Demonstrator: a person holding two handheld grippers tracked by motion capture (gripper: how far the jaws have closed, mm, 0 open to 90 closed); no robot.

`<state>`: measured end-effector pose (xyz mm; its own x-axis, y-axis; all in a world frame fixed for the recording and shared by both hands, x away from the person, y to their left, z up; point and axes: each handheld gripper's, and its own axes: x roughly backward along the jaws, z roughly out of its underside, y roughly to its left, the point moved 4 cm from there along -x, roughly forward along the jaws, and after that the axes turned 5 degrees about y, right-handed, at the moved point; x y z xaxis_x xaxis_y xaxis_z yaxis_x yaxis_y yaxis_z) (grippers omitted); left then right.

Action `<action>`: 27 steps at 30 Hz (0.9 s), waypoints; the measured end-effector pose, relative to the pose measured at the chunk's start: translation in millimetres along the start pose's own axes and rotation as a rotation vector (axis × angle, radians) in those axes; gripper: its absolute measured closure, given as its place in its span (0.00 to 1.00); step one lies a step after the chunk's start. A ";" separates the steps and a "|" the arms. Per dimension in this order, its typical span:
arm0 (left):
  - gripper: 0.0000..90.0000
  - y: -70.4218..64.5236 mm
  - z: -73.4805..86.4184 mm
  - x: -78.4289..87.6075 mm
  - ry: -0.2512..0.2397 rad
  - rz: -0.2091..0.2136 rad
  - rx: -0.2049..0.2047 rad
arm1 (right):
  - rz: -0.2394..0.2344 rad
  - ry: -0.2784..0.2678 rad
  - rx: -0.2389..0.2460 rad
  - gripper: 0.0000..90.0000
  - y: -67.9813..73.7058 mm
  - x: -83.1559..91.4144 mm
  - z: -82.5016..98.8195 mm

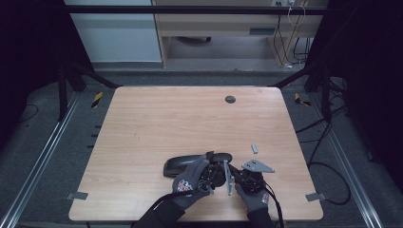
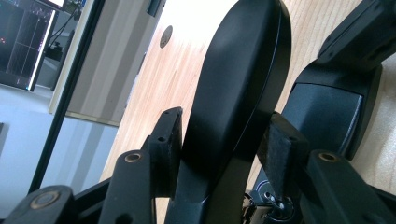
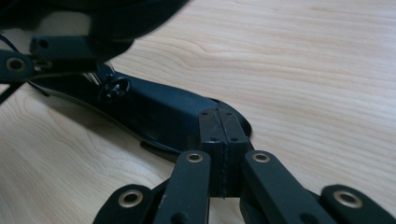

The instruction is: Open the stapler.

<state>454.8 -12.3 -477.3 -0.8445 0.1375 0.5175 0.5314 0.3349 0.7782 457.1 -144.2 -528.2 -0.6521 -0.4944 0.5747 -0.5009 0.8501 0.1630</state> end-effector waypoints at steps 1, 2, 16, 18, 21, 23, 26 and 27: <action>0.58 0.0 0.2 0.1 -0.001 0.001 0.001 | 0.000 0.002 -0.004 1.00 1.0 -1.0 -0.5; 0.58 0.0 0.4 0.0 -0.003 0.003 0.004 | -0.001 0.005 0.000 1.00 1.8 -2.9 -1.5; 0.59 -0.3 0.9 0.9 -0.013 -0.024 0.003 | 0.029 0.020 0.006 1.00 9.7 -12.7 -5.9; 0.60 1.4 1.2 2.0 -0.018 -0.028 0.016 | 0.033 0.020 0.010 1.00 10.9 -12.5 -5.5; 0.61 4.6 1.7 3.9 -0.026 -0.034 0.021 | 0.033 0.019 0.009 1.00 11.6 -11.7 -4.7; 0.61 5.8 2.1 5.1 -0.030 -0.040 0.028 | 0.029 0.018 0.005 1.00 11.1 -11.5 -4.6; 0.61 8.0 2.9 6.9 -0.034 -0.045 0.037 | 0.029 0.017 0.004 1.00 11.1 -11.5 -4.6; 0.61 8.8 3.2 7.5 -0.043 -0.047 0.046 | 0.029 0.018 0.004 1.00 11.1 -11.5 -4.6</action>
<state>452.9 -5.4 -467.7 -0.8710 0.1600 0.4644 0.4884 0.3838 0.7837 461.6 -128.1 -529.3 -0.6564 -0.4662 0.5932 -0.4844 0.8632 0.1424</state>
